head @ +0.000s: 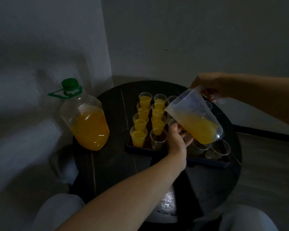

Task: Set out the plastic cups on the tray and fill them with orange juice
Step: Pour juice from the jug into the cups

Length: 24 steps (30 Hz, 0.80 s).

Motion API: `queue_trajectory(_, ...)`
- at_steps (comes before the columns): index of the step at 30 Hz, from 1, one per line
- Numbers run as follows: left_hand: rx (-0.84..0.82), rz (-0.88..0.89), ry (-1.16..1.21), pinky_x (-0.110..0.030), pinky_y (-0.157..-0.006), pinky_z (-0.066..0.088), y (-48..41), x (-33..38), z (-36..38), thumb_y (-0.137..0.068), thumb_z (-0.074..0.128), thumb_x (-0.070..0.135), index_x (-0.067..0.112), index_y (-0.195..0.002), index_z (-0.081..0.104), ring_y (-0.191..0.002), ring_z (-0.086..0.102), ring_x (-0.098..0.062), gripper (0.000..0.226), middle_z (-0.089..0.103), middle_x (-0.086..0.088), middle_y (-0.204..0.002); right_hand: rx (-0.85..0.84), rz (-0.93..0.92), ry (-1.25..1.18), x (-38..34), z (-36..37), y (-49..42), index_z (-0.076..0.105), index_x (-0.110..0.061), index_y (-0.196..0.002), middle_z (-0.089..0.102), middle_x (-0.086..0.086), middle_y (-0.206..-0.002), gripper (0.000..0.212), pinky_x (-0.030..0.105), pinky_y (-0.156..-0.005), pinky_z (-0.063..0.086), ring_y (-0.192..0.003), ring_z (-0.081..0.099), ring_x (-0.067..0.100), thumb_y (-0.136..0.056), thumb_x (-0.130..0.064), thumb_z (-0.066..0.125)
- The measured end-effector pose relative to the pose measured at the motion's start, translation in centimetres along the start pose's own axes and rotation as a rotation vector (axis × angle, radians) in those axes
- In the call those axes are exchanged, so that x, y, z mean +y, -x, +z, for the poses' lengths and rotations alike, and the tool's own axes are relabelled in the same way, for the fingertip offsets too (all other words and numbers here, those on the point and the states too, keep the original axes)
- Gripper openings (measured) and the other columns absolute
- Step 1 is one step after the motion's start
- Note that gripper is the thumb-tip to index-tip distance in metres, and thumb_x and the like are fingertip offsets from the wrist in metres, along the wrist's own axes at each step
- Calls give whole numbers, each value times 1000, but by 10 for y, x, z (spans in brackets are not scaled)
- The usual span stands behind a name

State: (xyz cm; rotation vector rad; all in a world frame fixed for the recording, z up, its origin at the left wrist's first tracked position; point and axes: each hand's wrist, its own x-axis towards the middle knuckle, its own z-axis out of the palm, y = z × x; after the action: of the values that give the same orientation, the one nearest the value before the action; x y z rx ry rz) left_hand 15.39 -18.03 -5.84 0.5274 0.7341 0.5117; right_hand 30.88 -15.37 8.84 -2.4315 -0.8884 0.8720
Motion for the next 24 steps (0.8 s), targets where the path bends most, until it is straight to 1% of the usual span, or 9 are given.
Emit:
queue_trajectory(2,1,33,-21,-43,-103,52,0,1,-2,-109,36,35,23,-132,59,-110,64,-16,35,67,2,-118,12,84,-95,4,3,4,58,-9,-95,55,12,-77,17,28,-50,41,-61,49,19,-95,-26,55)
queue_trajectory(6,4,41,-1,-44,-104,51,5,2,-6,-109,35,33,23,-132,59,-107,62,-15,35,66,3,-114,9,102,-144,8,8,10,63,-4,-115,60,15,-89,41,29,-55,43,-66,52,21,-90,-36,58)
queue_trajectory(10,17,39,26,-45,-103,52,19,-2,-9,-108,37,31,21,-125,61,-105,62,-15,31,66,1,-114,22,84,-133,6,10,26,62,-5,-109,59,15,-87,34,29,-57,43,-66,51,21,-92,-34,58)
queue_trajectory(14,37,28,45,-44,-102,53,31,-6,-10,-108,39,33,21,-121,63,-113,64,-19,31,67,-2,-118,1,82,-142,6,12,34,59,-7,-98,56,15,-84,24,29,-60,41,-66,51,21,-95,-30,58)
queue_trajectory(15,39,29,48,-43,-102,53,33,-8,-9,-107,38,34,21,-122,63,-114,64,-19,31,67,-2,-119,8,80,-150,7,13,34,58,-7,-99,58,16,-89,24,29,-64,44,-71,54,23,-94,-31,59)
queue_trajectory(18,30,30,52,-43,-104,51,42,-13,-10,-107,38,38,23,-125,62,-117,63,-19,34,66,0,-122,12,93,-157,7,17,43,61,-7,-111,64,23,-109,35,35,-88,50,-96,63,30,-90,-35,63)
queue_trajectory(20,27,25,62,-43,-105,50,46,-16,-12,-107,39,39,23,-126,62,-116,63,-19,35,67,1,-121,17,97,-126,8,20,48,62,-8,-105,63,23,-106,31,36,-86,48,-90,60,29,-90,-35,64)
queue_trajectory(22,27,16,64,-44,-108,48,50,-18,-14,-107,39,40,23,-125,63,-116,63,-18,34,67,1,-119,10,113,-115,9,23,52,60,-9,-98,61,19,-99,27,34,-76,48,-81,57,26,-90,-34,66)
queue_trajectory(24,34,8,55,-44,-112,44,50,-21,-17,-107,39,42,24,-127,62,-117,62,-19,35,66,3,-117,-9,106,-105,10,28,54,60,-10,-98,62,18,-99,25,35,-75,48,-83,58,27,-90,-32,66)
